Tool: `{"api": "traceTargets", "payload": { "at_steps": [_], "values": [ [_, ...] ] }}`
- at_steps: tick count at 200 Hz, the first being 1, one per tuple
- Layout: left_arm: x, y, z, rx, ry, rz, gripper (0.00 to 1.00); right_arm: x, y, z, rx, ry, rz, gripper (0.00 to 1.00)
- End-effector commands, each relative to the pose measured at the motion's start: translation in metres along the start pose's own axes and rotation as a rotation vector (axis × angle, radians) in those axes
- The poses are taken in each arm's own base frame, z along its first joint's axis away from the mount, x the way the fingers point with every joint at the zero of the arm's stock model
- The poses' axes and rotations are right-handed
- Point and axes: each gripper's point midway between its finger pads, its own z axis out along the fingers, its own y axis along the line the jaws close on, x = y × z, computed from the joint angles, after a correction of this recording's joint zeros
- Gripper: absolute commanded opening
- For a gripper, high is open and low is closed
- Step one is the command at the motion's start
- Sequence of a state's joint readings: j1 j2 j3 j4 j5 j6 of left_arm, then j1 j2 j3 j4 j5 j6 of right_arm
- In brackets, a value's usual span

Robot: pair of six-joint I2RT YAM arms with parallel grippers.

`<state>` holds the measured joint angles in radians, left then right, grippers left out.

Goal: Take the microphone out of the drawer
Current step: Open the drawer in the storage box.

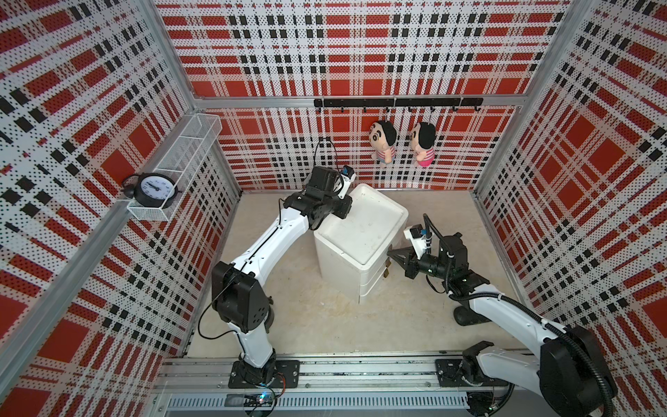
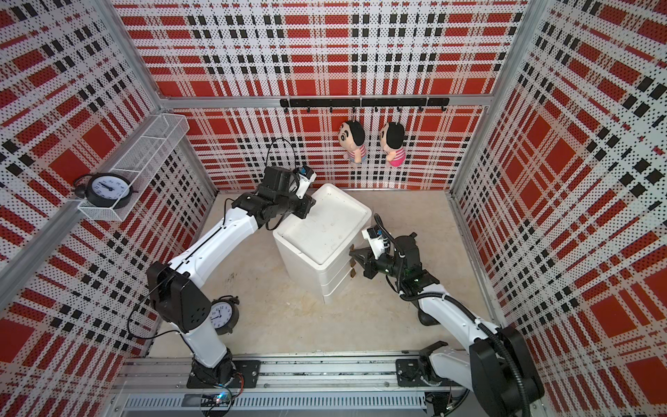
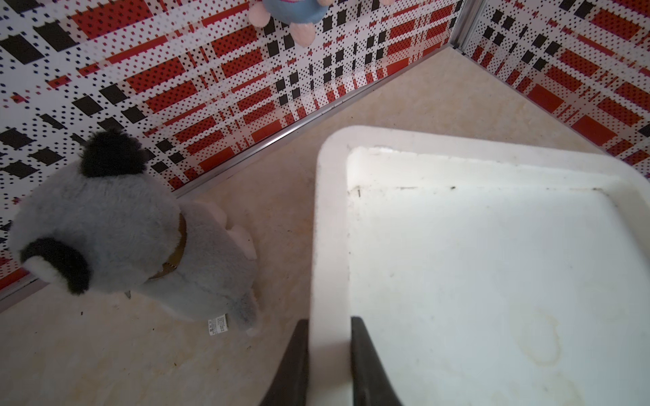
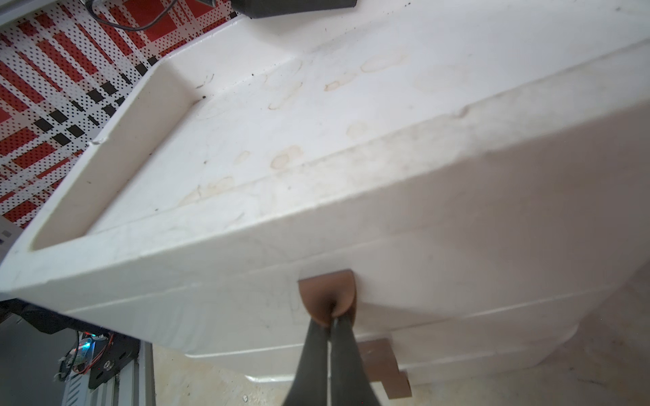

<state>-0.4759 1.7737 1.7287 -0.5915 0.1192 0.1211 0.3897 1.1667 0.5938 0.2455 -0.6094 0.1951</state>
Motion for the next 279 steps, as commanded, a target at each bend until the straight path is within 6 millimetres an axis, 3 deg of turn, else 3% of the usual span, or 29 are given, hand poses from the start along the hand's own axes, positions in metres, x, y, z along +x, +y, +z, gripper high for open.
{"api": "traceTargets", "payload": {
  "at_steps": [1,108,213,279],
  "values": [
    [0.029,-0.019,0.035,0.049,0.058,0.02,0.03,-0.024,0.002,-0.002,0.005,-0.059,-0.06,0.0],
    [0.039,-0.007,0.024,-0.008,0.07,0.005,0.04,-0.004,-0.01,-0.029,0.115,-0.046,-0.017,0.0],
    [0.038,-0.008,0.023,-0.009,0.065,-0.005,0.03,0.008,-0.019,-0.058,0.26,-0.065,0.078,0.0],
    [0.047,-0.008,0.021,-0.013,0.08,-0.014,0.03,0.017,-0.04,-0.068,0.41,-0.004,0.182,0.0]
  ]
}}
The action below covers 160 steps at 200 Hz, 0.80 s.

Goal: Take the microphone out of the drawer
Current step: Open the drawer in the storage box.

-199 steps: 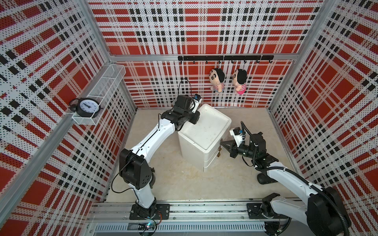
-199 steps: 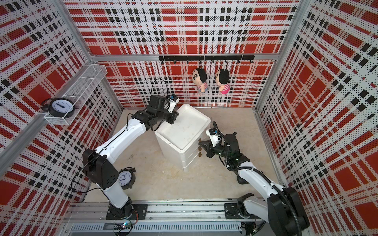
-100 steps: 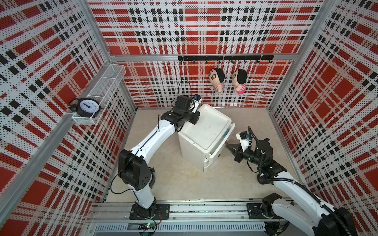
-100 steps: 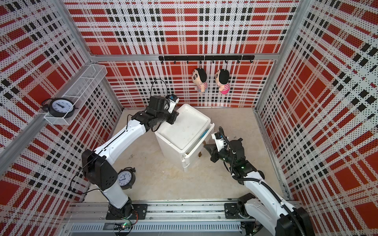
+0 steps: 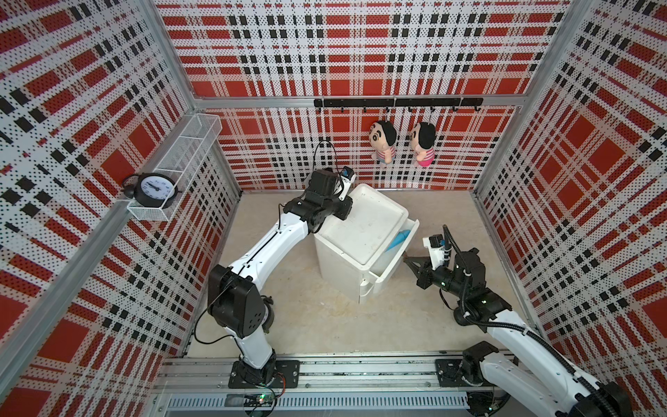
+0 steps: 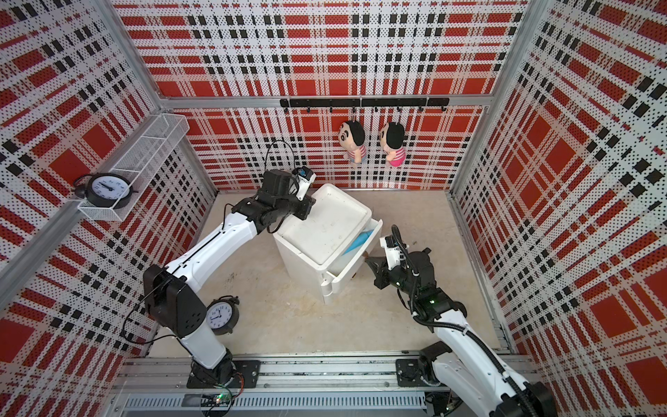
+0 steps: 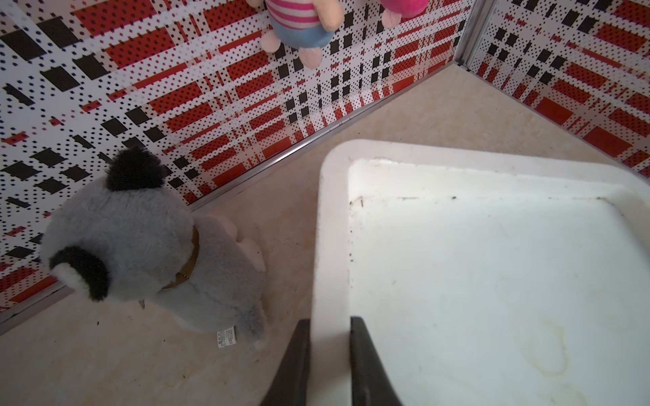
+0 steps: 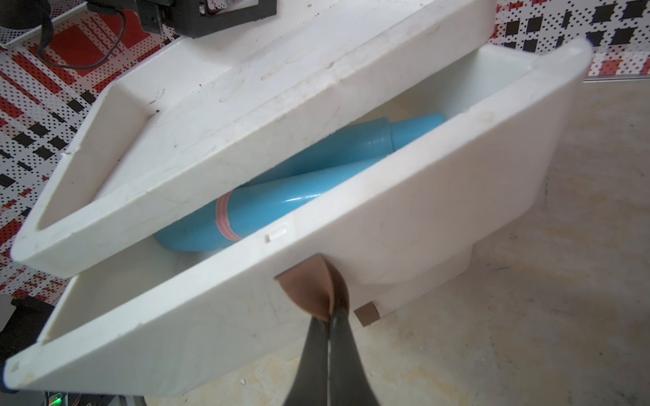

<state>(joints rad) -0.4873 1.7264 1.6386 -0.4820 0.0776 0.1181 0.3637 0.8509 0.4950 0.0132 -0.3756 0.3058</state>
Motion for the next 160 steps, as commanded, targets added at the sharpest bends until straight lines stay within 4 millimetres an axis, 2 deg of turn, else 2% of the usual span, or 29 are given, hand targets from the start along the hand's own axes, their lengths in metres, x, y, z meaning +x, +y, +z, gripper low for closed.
{"api": "traceTargets", "payload": {
  "at_steps": [1,71,160],
  "values": [
    [0.052,-0.01,0.021,0.025,0.144,-0.022,0.04,0.002,-0.027,-0.006,0.16,0.033,0.05,0.0],
    [0.06,-0.01,0.021,0.019,0.155,-0.043,0.03,0.007,-0.044,-0.015,0.286,0.095,0.119,0.0],
    [0.057,-0.004,0.018,0.01,0.145,-0.053,0.03,0.001,-0.043,-0.044,0.351,0.076,0.121,0.0]
  ]
}}
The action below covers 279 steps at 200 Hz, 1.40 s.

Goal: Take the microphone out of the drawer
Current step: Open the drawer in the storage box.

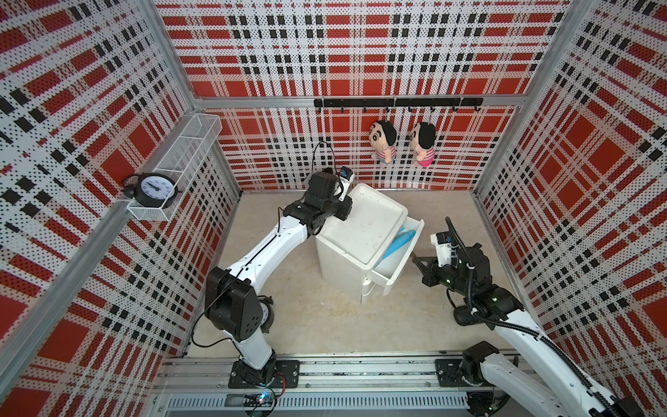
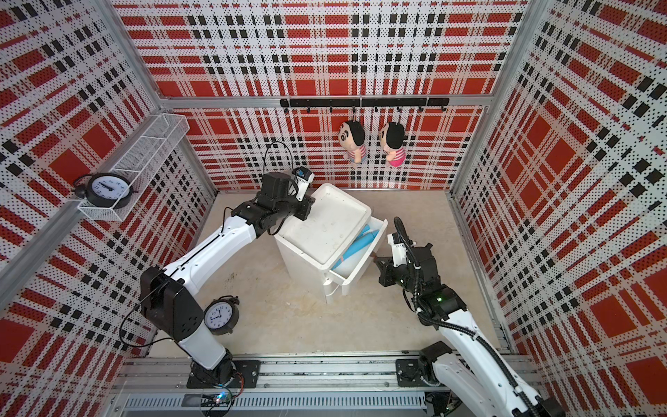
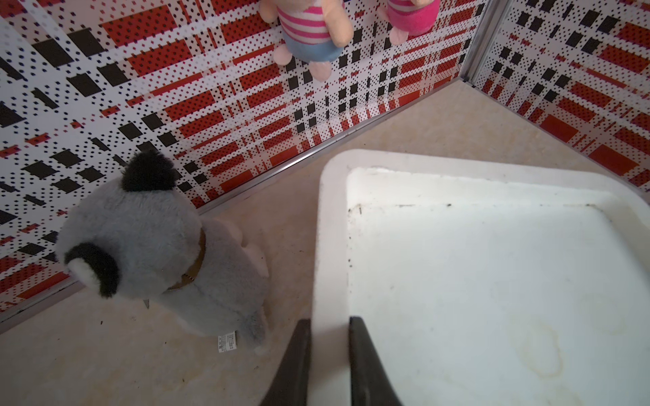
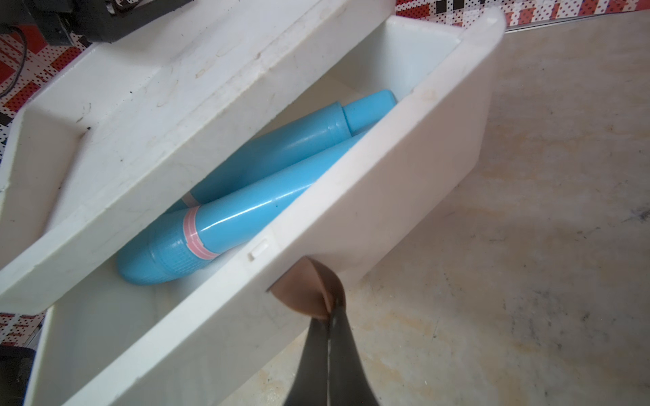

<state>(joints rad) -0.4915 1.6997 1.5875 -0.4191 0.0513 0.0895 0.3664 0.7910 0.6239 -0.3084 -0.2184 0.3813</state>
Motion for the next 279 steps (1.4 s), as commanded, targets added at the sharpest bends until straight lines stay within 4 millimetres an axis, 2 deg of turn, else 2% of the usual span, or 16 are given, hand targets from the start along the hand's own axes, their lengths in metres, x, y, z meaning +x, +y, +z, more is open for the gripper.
{"api": "traceTargets", "payload": {
  "at_steps": [1,83,119,136,189,226,236,249,255,256,258,279],
  "values": [
    [0.06,-0.005,0.018,0.033,0.182,-0.028,0.03,0.003,-0.03,-0.014,0.169,-0.013,0.016,0.0],
    [0.062,0.009,0.016,0.006,0.184,-0.05,0.03,-0.001,-0.046,-0.039,0.287,-0.057,0.082,0.0],
    [0.063,0.015,0.015,-0.002,0.185,-0.061,0.03,-0.009,-0.059,-0.062,0.374,-0.163,0.122,0.0],
    [0.064,0.017,0.015,-0.006,0.185,-0.064,0.03,-0.015,-0.059,-0.072,0.374,-0.219,0.118,0.0],
    [0.065,0.018,0.018,-0.006,0.188,-0.069,0.03,-0.013,-0.051,-0.064,0.322,-0.195,0.095,0.0],
    [0.067,0.021,0.02,-0.01,0.194,-0.072,0.03,-0.026,-0.051,-0.075,0.348,-0.237,0.08,0.0],
    [0.067,0.023,0.02,-0.016,0.193,-0.072,0.03,-0.028,-0.052,-0.078,0.368,-0.234,0.069,0.12],
    [0.065,0.022,0.018,-0.017,0.19,-0.07,0.03,-0.033,-0.056,-0.082,0.404,-0.236,0.062,0.37],
    [0.066,0.022,0.017,-0.016,0.19,-0.07,0.03,-0.036,-0.056,-0.083,0.407,-0.238,0.062,0.38],
    [0.066,0.022,0.017,-0.016,0.19,-0.07,0.03,-0.036,-0.057,-0.084,0.416,-0.238,0.061,0.45],
    [0.066,0.022,0.017,-0.016,0.19,-0.07,0.03,-0.036,-0.058,-0.084,0.424,-0.235,0.06,0.49],
    [0.065,0.021,0.016,-0.014,0.187,-0.067,0.03,-0.047,-0.06,-0.088,0.46,-0.238,0.053,0.74]
  ]
}}
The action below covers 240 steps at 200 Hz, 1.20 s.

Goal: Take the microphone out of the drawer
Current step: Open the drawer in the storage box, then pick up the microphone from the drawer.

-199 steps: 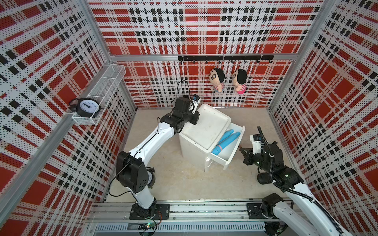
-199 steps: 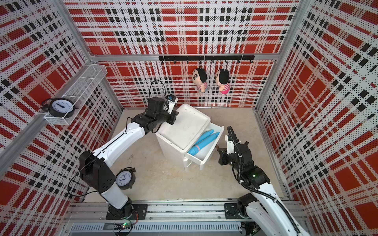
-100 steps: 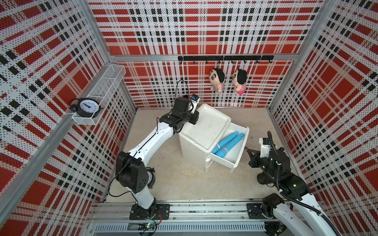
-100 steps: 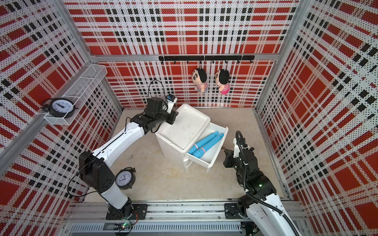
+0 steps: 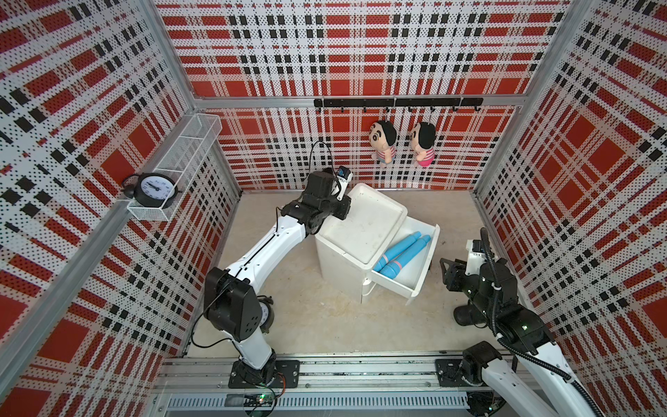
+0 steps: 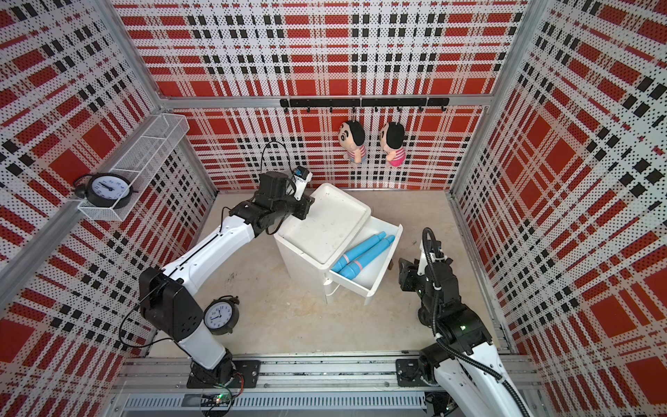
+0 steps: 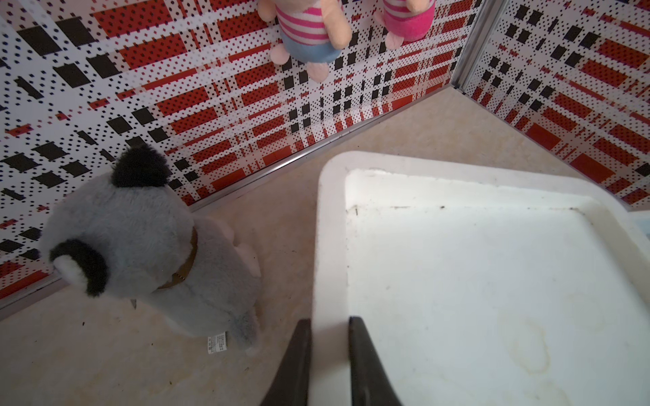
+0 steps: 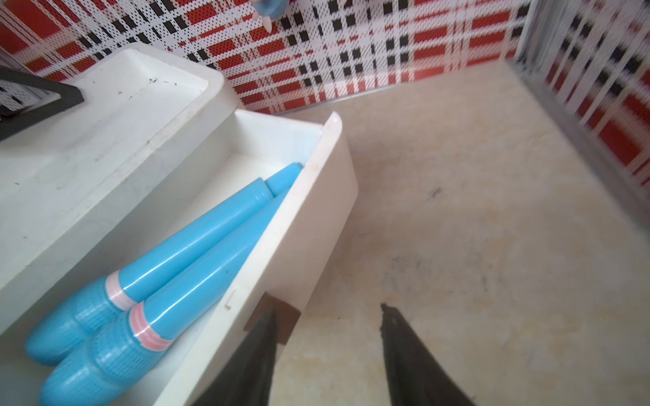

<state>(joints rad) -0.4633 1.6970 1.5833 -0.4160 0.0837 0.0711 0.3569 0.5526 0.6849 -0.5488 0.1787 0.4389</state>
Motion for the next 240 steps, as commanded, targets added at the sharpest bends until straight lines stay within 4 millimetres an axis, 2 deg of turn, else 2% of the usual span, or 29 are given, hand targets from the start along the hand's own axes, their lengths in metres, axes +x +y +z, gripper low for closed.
{"api": "traceTargets", "payload": {
  "at_steps": [1,11,19,59,93,146,195,240],
  "values": [
    [0.063,0.014,0.017,-0.026,0.189,-0.035,0.04,-0.024,-0.013,-0.006,0.099,-0.049,-0.008,0.75],
    [0.062,0.013,0.016,-0.022,0.185,-0.035,0.04,-0.03,-0.013,-0.006,0.112,-0.052,-0.015,0.87],
    [0.06,0.011,0.014,-0.016,0.18,-0.032,0.04,-0.035,-0.012,-0.006,0.118,-0.056,-0.018,0.93],
    [0.056,-0.003,0.011,0.021,0.17,-0.013,0.1,-0.048,-0.004,0.003,0.118,-0.04,-0.039,1.0],
    [0.053,-0.012,0.012,0.049,0.161,-0.01,0.14,-0.055,0.012,0.012,0.066,0.006,-0.069,1.0],
    [0.046,-0.014,0.011,0.068,0.142,-0.024,0.22,-0.05,0.037,0.023,0.003,0.245,-0.147,1.0],
    [0.042,-0.014,0.008,0.075,0.126,-0.04,0.44,-0.047,0.055,0.029,-0.055,0.388,-0.178,1.0],
    [0.035,-0.011,0.002,0.072,0.1,-0.051,0.6,-0.048,0.06,0.035,-0.061,0.437,-0.193,1.0]
  ]
}}
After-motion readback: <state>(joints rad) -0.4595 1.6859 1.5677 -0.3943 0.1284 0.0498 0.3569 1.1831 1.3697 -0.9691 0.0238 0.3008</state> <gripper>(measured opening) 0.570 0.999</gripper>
